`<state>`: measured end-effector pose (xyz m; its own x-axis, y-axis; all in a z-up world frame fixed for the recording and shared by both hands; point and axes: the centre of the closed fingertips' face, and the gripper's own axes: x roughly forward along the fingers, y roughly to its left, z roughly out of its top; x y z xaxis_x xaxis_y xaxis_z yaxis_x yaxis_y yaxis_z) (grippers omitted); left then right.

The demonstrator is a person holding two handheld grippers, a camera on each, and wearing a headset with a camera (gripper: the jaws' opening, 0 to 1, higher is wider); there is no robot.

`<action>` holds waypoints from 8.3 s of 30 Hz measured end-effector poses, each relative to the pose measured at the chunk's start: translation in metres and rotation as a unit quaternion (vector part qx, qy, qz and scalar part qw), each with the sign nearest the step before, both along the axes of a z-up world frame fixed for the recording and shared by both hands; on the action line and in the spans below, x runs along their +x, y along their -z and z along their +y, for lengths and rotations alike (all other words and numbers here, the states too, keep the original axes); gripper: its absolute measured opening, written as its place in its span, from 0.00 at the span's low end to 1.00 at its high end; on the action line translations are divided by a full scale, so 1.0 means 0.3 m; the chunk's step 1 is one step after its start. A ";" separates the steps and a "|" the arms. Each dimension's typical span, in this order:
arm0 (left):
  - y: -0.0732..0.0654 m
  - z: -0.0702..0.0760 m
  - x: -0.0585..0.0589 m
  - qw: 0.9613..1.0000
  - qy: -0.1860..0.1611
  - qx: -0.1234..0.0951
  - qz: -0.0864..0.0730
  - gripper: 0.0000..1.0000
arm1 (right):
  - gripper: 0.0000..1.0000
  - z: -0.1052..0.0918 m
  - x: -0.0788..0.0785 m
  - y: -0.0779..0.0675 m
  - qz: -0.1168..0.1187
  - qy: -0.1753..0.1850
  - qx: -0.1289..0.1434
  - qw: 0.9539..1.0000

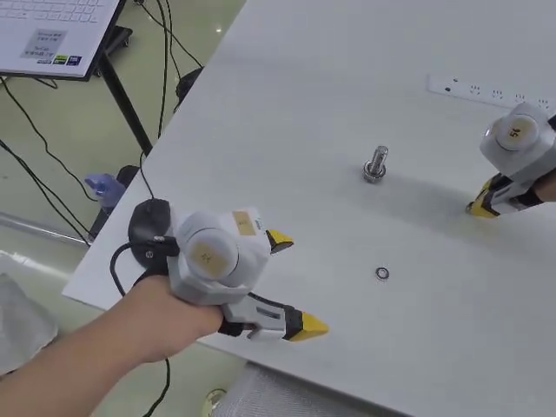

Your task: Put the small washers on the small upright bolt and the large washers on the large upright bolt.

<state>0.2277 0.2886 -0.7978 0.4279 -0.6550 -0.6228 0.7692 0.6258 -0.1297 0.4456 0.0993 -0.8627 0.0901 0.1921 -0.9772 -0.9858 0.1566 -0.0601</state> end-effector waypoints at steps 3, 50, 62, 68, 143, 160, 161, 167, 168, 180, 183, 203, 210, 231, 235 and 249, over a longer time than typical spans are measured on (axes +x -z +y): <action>0.002 -0.001 -0.003 1.000 0.001 0.001 0.000 0.70 | 0.13 -0.001 -0.001 0.000 -0.003 -0.006 -0.001 1.000; -0.070 0.023 -0.049 1.000 0.000 0.000 -0.022 0.73 | 0.26 0.192 -0.134 -0.203 -0.028 -0.070 0.043 0.996; -0.079 0.020 -0.060 1.000 -0.003 0.001 -0.028 0.76 | 0.29 0.259 -0.253 -0.221 -0.016 -0.080 0.068 0.994; -0.072 0.015 -0.069 1.000 -0.004 0.000 -0.027 0.79 | 0.30 0.283 -0.309 -0.203 -0.008 -0.082 0.080 0.993; -0.040 0.009 -0.040 1.000 -0.012 -0.016 -0.014 0.89 | 0.13 0.358 -0.481 0.054 0.022 -0.101 0.030 0.994; -0.032 0.010 -0.041 1.000 -0.012 -0.010 -0.014 0.87 | 0.13 0.271 -0.453 0.014 0.026 -0.056 0.049 0.997; -0.031 0.008 -0.040 1.000 -0.012 -0.009 -0.014 0.87 | 0.13 0.261 -0.448 0.009 0.025 -0.052 0.049 0.997; -0.033 -0.001 -0.033 1.000 -0.010 -0.008 -0.014 0.87 | 0.13 0.169 -0.405 -0.015 0.020 -0.023 0.046 0.998; -0.031 -0.002 -0.033 1.000 -0.010 -0.007 -0.013 0.87 | 0.13 0.155 -0.400 -0.018 0.019 -0.019 0.046 0.999; -0.030 -0.017 -0.026 1.000 -0.009 -0.003 -0.014 0.87 | 0.13 -0.006 -0.313 -0.063 0.012 0.029 0.039 0.999; -0.030 -0.018 -0.026 1.000 -0.008 -0.002 -0.013 0.86 | 0.13 -0.021 -0.303 -0.078 0.008 0.031 0.040 0.999; -0.019 -0.024 -0.020 1.000 -0.004 0.003 -0.007 0.85 | 0.13 -0.043 -0.123 -0.175 -0.025 0.049 0.039 0.998; -0.014 -0.018 -0.009 1.000 -0.004 0.005 -0.007 0.84 | 0.12 -0.035 -0.062 -0.195 -0.035 0.048 0.040 0.997; -0.004 -0.013 0.011 1.000 -0.003 0.004 0.000 0.84 | 0.12 -0.008 0.014 -0.173 -0.036 0.042 0.035 0.998; 0.003 -0.011 0.008 1.000 -0.003 0.005 0.002 0.83 | 0.12 -0.006 0.012 -0.163 -0.031 0.042 0.034 0.998; 0.018 -0.007 0.013 1.000 -0.003 0.004 0.010 0.82 | 0.12 -0.007 0.017 -0.094 -0.016 0.038 0.019 0.999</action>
